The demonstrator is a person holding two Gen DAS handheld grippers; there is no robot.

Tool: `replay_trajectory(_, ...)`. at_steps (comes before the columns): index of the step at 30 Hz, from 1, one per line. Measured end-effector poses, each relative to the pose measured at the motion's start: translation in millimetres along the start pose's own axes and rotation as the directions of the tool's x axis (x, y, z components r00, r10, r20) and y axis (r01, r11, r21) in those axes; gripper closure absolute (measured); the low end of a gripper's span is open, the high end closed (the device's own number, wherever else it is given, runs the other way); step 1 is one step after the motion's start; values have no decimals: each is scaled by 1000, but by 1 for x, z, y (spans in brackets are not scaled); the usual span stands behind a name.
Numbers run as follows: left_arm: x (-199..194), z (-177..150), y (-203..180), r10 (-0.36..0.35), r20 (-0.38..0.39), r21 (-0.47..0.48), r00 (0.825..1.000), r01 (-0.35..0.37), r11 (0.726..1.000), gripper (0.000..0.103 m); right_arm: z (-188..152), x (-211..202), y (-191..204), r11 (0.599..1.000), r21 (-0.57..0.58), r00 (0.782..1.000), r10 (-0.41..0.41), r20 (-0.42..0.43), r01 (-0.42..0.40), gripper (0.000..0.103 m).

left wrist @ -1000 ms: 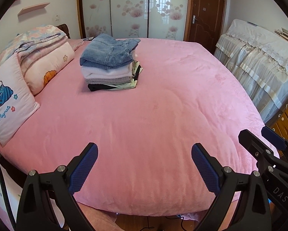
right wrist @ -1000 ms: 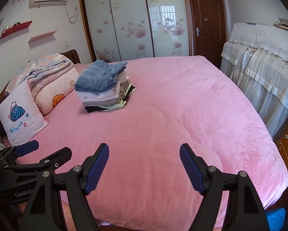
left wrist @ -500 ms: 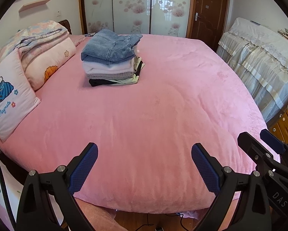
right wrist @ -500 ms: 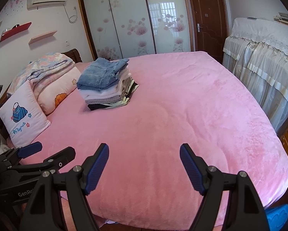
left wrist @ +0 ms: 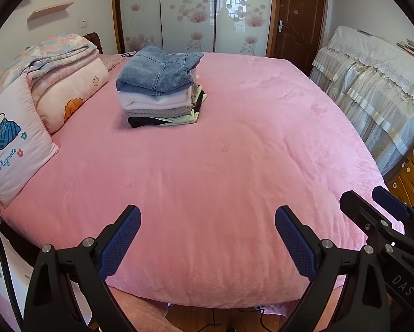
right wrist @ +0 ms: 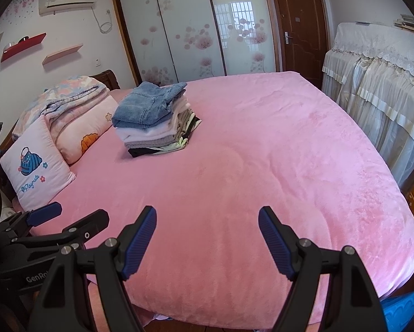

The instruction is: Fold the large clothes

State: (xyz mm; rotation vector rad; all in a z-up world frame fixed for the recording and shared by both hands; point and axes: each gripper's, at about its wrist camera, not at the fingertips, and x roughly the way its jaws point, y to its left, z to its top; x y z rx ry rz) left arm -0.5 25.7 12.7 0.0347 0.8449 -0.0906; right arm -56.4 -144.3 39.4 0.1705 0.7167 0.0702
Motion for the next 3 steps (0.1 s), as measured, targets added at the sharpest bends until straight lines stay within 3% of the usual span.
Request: replay_trajectory(3, -1, 0, -1, 1, -3, 2, 1000, -1, 1000, 6, -1, 0, -1, 1000, 0, 1000, 0, -4, 0, 26)
